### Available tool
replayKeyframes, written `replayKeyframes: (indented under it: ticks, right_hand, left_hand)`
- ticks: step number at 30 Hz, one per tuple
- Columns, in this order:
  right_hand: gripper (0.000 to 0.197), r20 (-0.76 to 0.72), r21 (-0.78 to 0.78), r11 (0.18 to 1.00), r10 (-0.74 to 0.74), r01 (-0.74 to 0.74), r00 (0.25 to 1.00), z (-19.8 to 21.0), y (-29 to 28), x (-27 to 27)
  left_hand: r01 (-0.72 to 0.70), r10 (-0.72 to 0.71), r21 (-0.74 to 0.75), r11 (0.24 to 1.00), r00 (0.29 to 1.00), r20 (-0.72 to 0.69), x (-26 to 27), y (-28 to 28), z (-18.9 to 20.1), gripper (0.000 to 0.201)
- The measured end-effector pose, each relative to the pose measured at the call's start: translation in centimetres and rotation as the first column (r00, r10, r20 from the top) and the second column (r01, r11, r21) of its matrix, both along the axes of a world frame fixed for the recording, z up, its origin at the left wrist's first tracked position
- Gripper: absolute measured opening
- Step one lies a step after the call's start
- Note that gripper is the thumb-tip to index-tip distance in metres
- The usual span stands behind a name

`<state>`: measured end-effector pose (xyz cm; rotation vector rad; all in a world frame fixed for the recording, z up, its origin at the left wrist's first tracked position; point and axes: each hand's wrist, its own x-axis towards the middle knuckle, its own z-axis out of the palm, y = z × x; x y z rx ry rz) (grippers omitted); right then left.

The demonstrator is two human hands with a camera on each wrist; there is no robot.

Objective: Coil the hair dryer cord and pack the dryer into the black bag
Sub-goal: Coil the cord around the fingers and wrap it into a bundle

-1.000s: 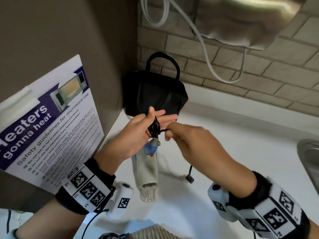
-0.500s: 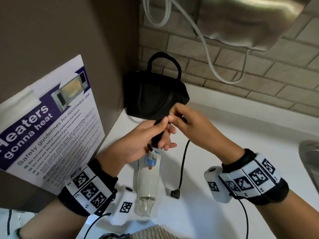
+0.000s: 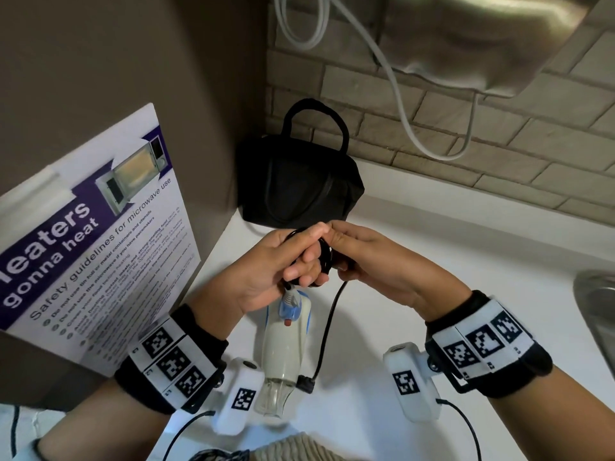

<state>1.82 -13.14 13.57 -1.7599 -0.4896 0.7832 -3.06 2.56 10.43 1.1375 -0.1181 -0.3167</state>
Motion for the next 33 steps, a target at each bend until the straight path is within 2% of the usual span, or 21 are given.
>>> replayKeyframes:
  ticks: [2, 9, 14, 16, 20, 23, 25, 28, 31, 33]
  right_hand:
    - [0.035, -0.030, 0.037, 0.999, 0.004, -0.003, 1.000, -0.1, 0.1, -0.1]
    - [0.055, -0.021, 0.043, 0.999, 0.002, -0.001, 1.000, -0.6, 0.2, -0.3]
    - [0.055, -0.056, 0.040, 0.999, 0.012, -0.010, 0.998, -0.6, -0.1, -0.7]
    - [0.057, -0.003, -0.013, 0.999, 0.036, -0.036, 0.999, -0.5, -0.3, -0.9]
    - [0.045, 0.179, -0.131, 0.989, 0.089, -0.066, 0.980, 0.1, -0.4, -1.2]
    - [0.038, 0.212, -0.145, 0.989, 0.066, -0.036, 0.975, 0.1, -0.4, -1.1]
    - [0.040, 0.216, -0.134, 0.991, 0.043, -0.014, 0.976, -0.1, -0.3, -1.2]
    - [0.048, 0.235, -0.079, 0.996, -0.011, 0.030, 0.972, -0.5, 0.0, -1.5]
    - [0.058, 0.180, 0.007, 0.997, -0.075, 0.075, 0.981, -1.2, 0.2, -1.8]
    - [0.057, 0.147, 0.016, 0.996, -0.092, 0.090, 0.985, -1.5, 0.2, -1.8]
  left_hand:
    - [0.002, -0.002, -0.019, 1.000, 1.000, 0.002, -0.1, 0.1, 0.0, 0.046]
    - [0.025, -0.032, -0.107, 0.994, 0.998, -0.063, -0.2, 0.2, -0.1, 0.051]
    - [0.048, -0.057, -0.118, 0.992, 0.996, -0.074, -0.2, 0.2, -0.2, 0.049]
    - [0.070, -0.077, -0.111, 0.991, 0.995, -0.060, -0.1, 0.4, -0.4, 0.049]
    - [0.087, -0.089, -0.068, 0.994, 0.995, -0.034, -0.1, 0.5, -0.2, 0.048]
    - [0.087, -0.089, -0.053, 0.995, 0.996, -0.025, -0.1, 0.4, 0.0, 0.044]
    - [0.082, -0.086, -0.076, 0.994, 0.995, -0.047, -0.1, 0.4, -0.1, 0.050]
    - [0.081, -0.091, -0.133, 0.988, 0.994, -0.064, -0.1, 0.3, -0.2, 0.047]
    - [0.094, -0.102, -0.141, 0.985, 0.994, -0.048, -0.5, 0.7, -0.5, 0.040]
    - [0.080, -0.088, -0.116, 0.990, 0.994, -0.062, -0.7, 0.9, -0.5, 0.038]
